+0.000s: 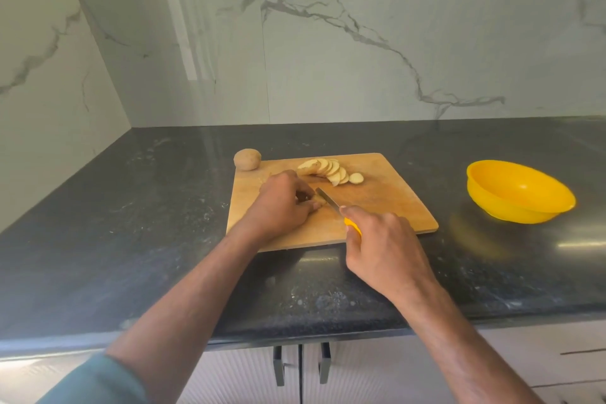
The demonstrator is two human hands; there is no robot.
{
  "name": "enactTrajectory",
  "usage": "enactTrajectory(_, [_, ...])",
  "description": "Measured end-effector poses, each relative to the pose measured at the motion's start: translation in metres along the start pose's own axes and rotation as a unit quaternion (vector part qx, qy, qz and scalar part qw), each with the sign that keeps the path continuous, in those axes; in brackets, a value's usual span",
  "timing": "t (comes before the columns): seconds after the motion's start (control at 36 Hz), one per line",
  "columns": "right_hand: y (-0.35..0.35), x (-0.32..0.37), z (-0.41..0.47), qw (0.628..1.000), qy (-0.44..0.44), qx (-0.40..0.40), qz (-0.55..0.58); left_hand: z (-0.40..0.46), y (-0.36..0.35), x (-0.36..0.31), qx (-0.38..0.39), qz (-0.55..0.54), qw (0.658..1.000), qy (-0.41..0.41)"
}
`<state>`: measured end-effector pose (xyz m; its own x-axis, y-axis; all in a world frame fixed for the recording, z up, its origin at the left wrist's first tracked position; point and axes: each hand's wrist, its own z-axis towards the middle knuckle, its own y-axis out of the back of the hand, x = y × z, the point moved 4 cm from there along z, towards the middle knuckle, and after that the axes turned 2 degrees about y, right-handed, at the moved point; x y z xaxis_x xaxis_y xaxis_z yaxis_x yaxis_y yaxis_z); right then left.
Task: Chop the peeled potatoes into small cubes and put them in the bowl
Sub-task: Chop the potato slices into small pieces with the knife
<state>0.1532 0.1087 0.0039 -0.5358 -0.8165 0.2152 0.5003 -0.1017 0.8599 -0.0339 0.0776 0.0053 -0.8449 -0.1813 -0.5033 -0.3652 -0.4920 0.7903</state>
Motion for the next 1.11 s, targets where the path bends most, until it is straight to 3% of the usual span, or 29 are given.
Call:
enactTrajectory(0.42, [-0.004,0.010,0.008,0.997,-0.058,-0.021,0.052,0.001,0.002,-0.003,-0.003,-0.051,0.997,0.052])
enactTrajectory(1.11, [0.001,0.021,0.009,1.000,-0.024,0.002,0.016,0.007,0.000,0.005,0.012,-0.087,0.993,0.073])
